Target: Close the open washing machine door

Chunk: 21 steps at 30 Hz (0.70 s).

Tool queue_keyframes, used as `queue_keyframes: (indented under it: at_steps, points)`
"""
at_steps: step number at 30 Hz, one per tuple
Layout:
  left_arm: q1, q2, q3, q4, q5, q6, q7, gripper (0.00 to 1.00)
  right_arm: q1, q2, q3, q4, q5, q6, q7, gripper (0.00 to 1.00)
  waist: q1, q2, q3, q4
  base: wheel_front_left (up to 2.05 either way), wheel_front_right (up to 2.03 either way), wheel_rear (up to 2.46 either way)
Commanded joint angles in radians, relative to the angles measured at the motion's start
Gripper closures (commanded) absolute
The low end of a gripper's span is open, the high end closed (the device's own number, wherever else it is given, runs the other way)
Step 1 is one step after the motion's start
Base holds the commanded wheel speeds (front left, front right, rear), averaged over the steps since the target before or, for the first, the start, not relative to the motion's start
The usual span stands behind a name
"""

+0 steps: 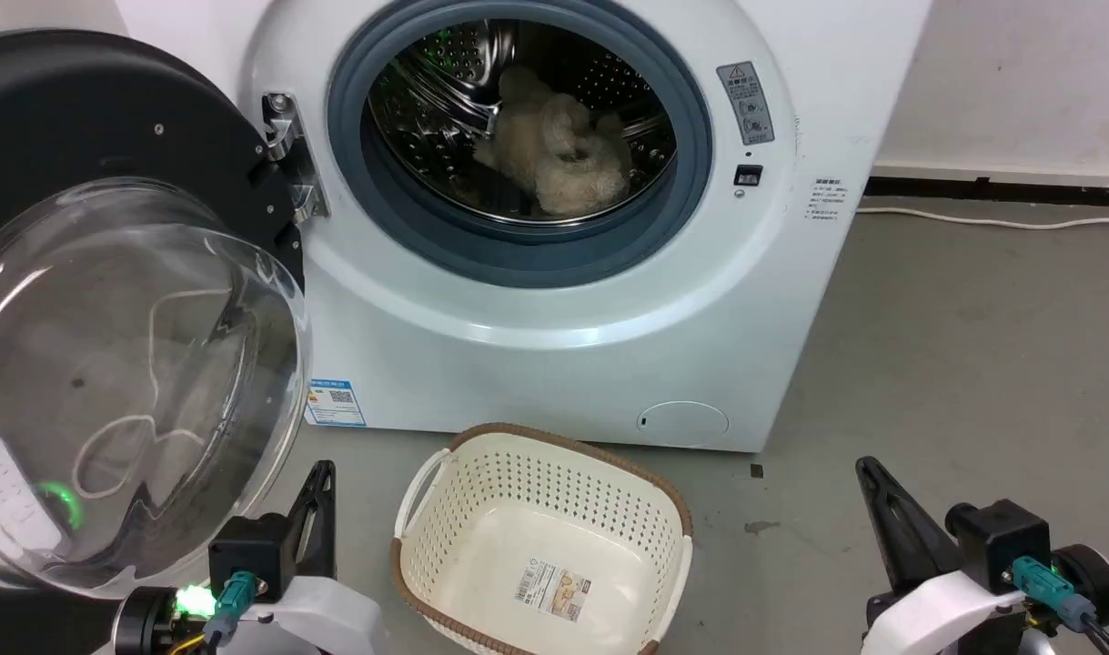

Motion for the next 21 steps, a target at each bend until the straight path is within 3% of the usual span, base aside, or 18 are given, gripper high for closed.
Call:
queue_keyframes:
  at_steps: [1, 21]
  points:
    - [-0.015, -0.001, 0.002, -0.004, 0.003, 0.002, 0.0, 1.0, -0.014, 0.005, 0.0, -0.005, -0.002, 0.001, 0.0, 1.0, 0.0, 0.0, 0.0, 0.0, 0.0, 0.0, 0.0]
    - [-0.015, -0.001, 0.002, -0.004, 0.003, 0.002, 0.0, 1.0, -0.014, 0.005, 0.0, -0.005, -0.002, 0.001, 0.0, 1.0, 0.0, 0.0, 0.0, 0.0, 0.0, 0.0, 0.0]
